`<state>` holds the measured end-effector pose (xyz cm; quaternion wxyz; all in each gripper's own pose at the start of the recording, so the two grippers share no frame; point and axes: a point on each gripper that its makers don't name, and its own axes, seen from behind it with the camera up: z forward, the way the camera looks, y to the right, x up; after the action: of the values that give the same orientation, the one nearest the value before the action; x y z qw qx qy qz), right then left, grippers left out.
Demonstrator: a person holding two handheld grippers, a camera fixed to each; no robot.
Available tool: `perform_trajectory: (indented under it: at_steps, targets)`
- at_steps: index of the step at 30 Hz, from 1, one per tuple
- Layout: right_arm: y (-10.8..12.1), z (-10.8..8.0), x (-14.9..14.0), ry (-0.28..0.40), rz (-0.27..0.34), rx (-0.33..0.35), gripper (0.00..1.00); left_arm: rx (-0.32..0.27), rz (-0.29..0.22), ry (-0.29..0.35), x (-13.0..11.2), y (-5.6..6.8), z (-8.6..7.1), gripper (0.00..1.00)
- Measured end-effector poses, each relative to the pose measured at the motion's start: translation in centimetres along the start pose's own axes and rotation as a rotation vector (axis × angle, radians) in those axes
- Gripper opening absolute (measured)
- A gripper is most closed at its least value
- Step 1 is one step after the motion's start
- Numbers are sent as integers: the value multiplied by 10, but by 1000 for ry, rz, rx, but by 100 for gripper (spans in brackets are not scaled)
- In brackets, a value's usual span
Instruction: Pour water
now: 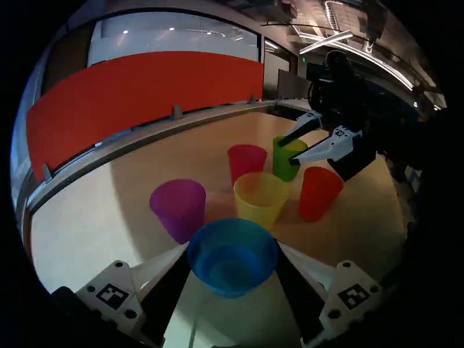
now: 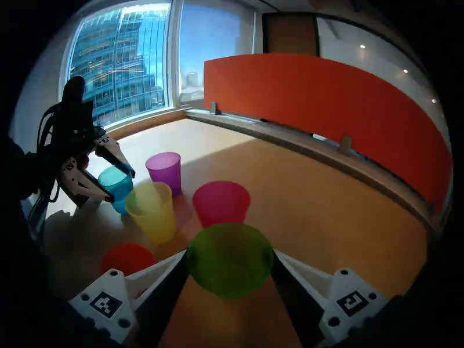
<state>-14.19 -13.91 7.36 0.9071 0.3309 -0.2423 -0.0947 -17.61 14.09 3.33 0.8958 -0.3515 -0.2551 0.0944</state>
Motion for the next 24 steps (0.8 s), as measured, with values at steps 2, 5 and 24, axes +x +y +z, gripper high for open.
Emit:
perform_trajectory:
  at_steps: [2, 5, 24]
  targets:
    - [0, -5, 7, 12, -4, -5, 93, 10, 1, 16, 7, -1, -5, 90]
    - [-1, -15, 18, 33, -13, -17, 94, 24, 6, 42, 21, -2, -15, 90]
    - [-34, -73, 86, 219, -40, -32, 93, 121, 17, 200, 96, 0, -74, 90]
